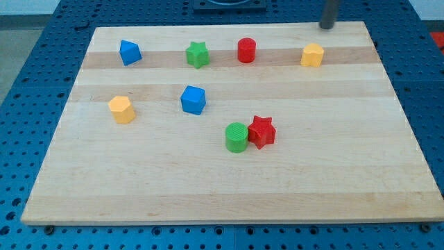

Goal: Push the red circle towards the center of the board

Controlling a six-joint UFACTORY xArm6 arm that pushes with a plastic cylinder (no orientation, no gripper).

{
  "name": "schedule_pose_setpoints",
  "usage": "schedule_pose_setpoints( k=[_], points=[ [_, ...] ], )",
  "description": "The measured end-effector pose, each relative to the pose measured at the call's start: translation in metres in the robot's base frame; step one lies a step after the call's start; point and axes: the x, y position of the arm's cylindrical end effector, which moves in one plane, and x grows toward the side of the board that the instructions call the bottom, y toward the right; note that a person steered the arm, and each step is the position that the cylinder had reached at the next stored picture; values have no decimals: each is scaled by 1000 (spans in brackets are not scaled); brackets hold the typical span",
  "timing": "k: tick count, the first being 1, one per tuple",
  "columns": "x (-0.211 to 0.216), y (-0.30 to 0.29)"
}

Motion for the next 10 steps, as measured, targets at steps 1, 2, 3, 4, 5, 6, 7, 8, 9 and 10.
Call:
schedule_pose_setpoints(
  k=[1,2,3,4,5,6,7,8,9,10],
  points=[
    [-1,-41],
    [9,-77],
    [31,-102],
    [51,-113],
    [62,-121],
    [49,-126],
    [40,-135],
    [48,-158],
    [64,-173],
    [87,-180]
  ],
)
